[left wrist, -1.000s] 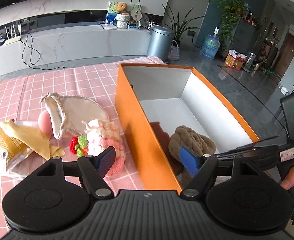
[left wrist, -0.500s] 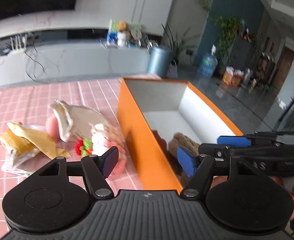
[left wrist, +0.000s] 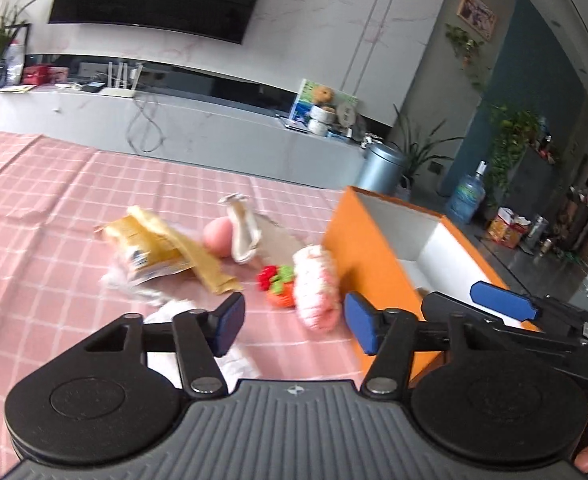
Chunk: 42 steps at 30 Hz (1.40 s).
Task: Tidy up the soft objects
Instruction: 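Withdraw both grippers from the box back toward the table items, then grasp the white crumpled tissue with the left gripper while the right grasps the pink crocheted toy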
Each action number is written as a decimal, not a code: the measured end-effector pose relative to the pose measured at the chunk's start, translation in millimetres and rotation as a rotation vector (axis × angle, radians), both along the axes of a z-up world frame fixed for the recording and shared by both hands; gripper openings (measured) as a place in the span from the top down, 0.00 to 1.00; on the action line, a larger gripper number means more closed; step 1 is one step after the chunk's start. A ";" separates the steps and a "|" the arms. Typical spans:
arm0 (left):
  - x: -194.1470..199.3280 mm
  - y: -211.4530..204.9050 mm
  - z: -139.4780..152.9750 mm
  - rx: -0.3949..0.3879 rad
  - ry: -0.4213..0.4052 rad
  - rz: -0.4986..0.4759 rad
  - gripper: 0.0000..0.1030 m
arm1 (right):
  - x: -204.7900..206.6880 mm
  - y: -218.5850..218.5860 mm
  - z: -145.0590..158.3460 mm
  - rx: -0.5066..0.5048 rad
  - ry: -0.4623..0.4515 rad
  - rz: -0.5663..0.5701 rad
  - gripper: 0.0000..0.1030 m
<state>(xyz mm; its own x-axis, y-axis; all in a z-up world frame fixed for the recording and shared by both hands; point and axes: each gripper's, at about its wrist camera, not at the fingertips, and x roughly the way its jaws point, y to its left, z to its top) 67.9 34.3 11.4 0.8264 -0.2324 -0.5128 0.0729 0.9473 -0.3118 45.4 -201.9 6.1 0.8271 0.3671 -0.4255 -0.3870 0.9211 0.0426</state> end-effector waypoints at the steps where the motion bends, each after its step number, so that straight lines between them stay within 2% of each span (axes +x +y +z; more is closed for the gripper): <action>1: -3.3 4.5 -2.7 0.004 0.003 0.008 0.44 | -2.3 6.0 -2.9 -0.010 0.002 0.007 0.34; 3: -9.5 13.4 -10.5 0.002 0.013 0.006 0.63 | -4.0 17.3 -10.4 -0.026 0.021 0.027 0.35; 5: -13.2 20.6 -19.6 0.008 0.040 0.012 0.74 | -4.6 25.8 -17.9 -0.034 0.047 0.046 0.43; 6: -14.1 23.7 -24.5 0.021 0.058 0.016 0.74 | -3.8 30.5 -22.3 -0.040 0.065 0.062 0.49; 8: -15.4 28.6 -33.3 0.021 0.083 0.024 0.74 | -3.8 38.9 -30.9 -0.060 0.097 0.082 0.56; 10: -16.0 35.5 -40.4 0.010 0.101 0.047 0.68 | -2.0 45.1 -38.7 -0.078 0.125 0.088 0.56; 12: -13.7 40.8 -45.7 0.013 0.123 0.077 0.32 | 2.3 50.2 -45.7 -0.082 0.156 0.092 0.56; 13: -13.1 43.4 -48.7 0.007 0.135 0.089 0.28 | 5.1 52.1 -47.6 -0.078 0.170 0.096 0.56; 16: -13.2 55.4 -61.1 -0.025 0.173 0.150 0.26 | 10.9 60.5 -55.2 -0.088 0.189 0.113 0.54; 18: -10.6 61.4 -67.5 -0.050 0.203 0.173 0.18 | 15.2 66.1 -59.8 -0.113 0.190 0.110 0.53; 19: -8.9 63.0 -70.0 -0.059 0.216 0.189 0.17 | 17.6 66.5 -61.4 -0.126 0.195 0.111 0.53; 24: 7.4 67.7 -79.9 -0.081 0.273 0.245 0.16 | 41.4 81.8 -77.3 -0.167 0.196 0.119 0.57; 26: 12.9 68.6 -83.7 -0.078 0.285 0.265 0.16 | 54.8 86.3 -86.1 -0.165 0.220 0.110 0.61; 30: 22.8 69.8 -91.6 -0.097 0.319 0.274 0.16 | 70.6 93.9 -100.5 -0.155 0.264 0.109 0.62; 35: 31.0 63.2 -93.1 -0.068 0.308 0.263 0.16 | 70.4 100.3 -107.9 -0.146 0.277 0.154 0.69; 37: 35.0 59.0 -93.5 -0.057 0.301 0.247 0.19 | 69.7 102.2 -111.0 -0.137 0.287 0.171 0.71; 40: 40.4 50.2 -93.2 -0.050 0.295 0.206 0.31 | 68.9 104.3 -113.0 -0.130 0.289 0.199 0.72; 42: 44.0 44.2 -93.4 -0.036 0.291 0.180 0.47 | 68.0 106.2 -113.6 -0.130 0.291 0.219 0.73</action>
